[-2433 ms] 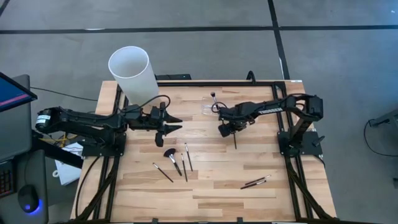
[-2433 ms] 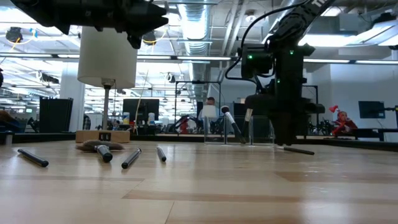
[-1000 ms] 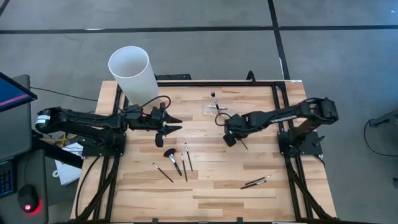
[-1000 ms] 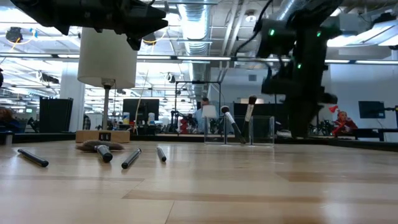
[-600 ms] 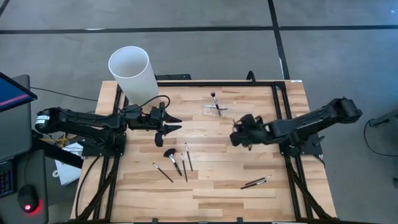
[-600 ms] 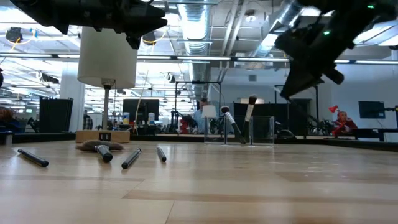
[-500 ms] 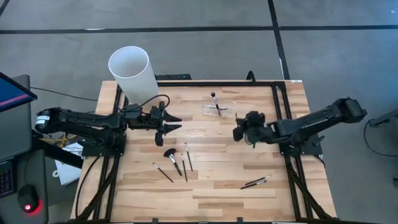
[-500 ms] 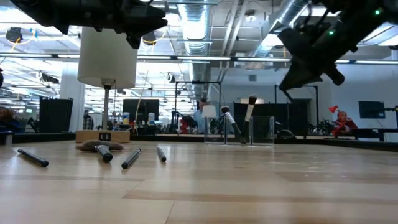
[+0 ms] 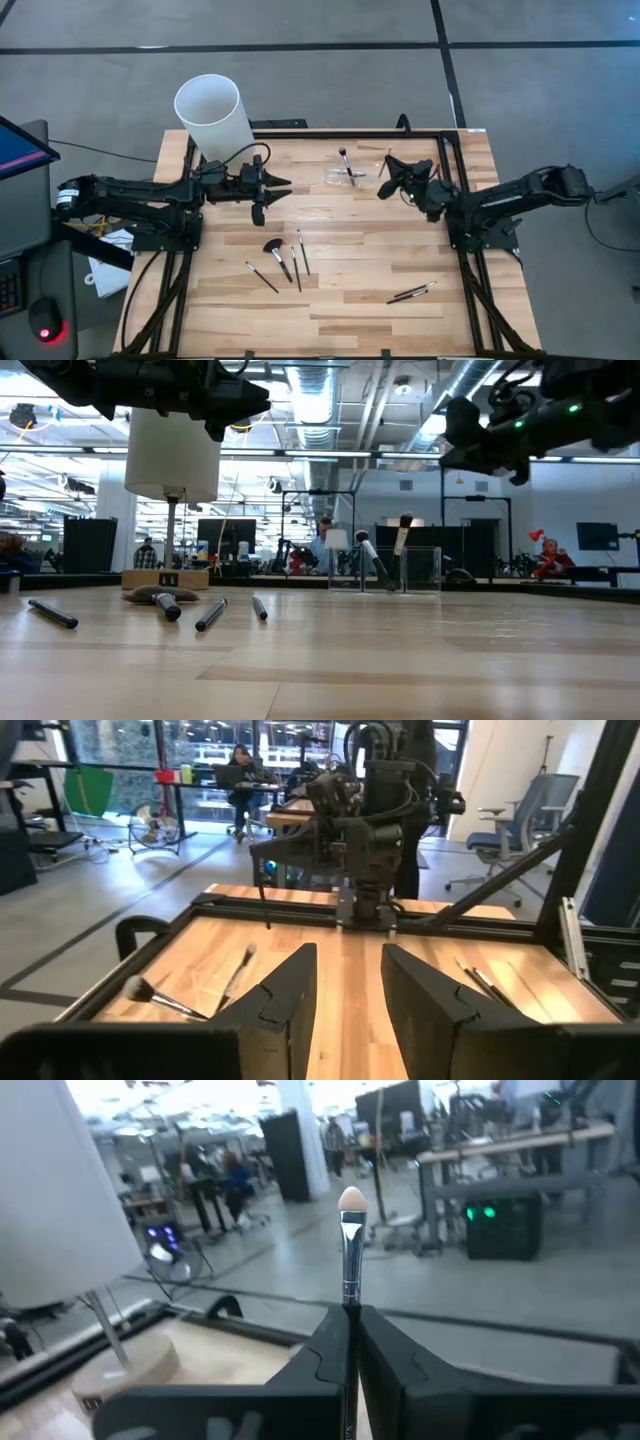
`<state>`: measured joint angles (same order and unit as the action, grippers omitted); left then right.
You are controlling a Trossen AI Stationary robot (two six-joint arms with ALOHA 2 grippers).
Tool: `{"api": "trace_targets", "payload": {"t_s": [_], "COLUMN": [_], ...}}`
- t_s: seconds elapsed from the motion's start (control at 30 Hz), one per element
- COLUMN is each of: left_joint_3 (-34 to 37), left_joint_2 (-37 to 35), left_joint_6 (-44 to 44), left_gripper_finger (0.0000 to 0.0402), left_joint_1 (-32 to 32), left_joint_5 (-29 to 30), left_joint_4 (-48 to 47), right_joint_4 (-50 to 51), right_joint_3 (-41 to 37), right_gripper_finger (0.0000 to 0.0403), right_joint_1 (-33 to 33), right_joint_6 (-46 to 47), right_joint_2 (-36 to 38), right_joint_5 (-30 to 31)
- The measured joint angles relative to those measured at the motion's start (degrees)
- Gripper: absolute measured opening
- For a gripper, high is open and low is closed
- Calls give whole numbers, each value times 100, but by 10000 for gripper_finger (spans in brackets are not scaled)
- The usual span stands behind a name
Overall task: Put items in baskets/containers
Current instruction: Put the black eyeshadow brush into the transparent organizer
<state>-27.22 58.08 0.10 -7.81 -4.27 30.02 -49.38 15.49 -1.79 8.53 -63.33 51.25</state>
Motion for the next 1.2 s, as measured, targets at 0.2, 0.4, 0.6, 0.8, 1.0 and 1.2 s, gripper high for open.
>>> {"api": "trace_targets", "payload": {"t_s": [0.2, 0.4, 0.6, 0.8, 1.0, 1.2], "left_joint_3": [0, 0, 0, 0, 0, 0], "left_joint_2": [2, 4, 4, 4, 4, 4], "left_joint_6": [9, 9, 11, 2, -35, -55], "left_gripper_finger": [113, 113, 113, 113, 113, 113], "left_joint_1": [-135, -125, -194, -295, -291, -278], "left_joint_5": [-2, -4, -3, 4, -4, -4], "left_joint_4": [61, 82, 87, 88, 84, -15], "right_joint_4": [-691, -874, -1573, -1610, -1620, -1533], "right_joint_3": [-7, -7, -7, -4, -2, -2], "right_gripper_finger": [1, 2, 2, 2, 4, 32], "right_joint_1": [-766, -1094, -1296, -1345, -1245, -1256], "right_joint_6": [-185, 7, 28, 492, 575, 654], "right_joint_2": [-744, -1548, -2295, -2764, -2886, -2886], "right_joint_5": [-915, -1144, -1372, -1577, -1577, -1572]}}
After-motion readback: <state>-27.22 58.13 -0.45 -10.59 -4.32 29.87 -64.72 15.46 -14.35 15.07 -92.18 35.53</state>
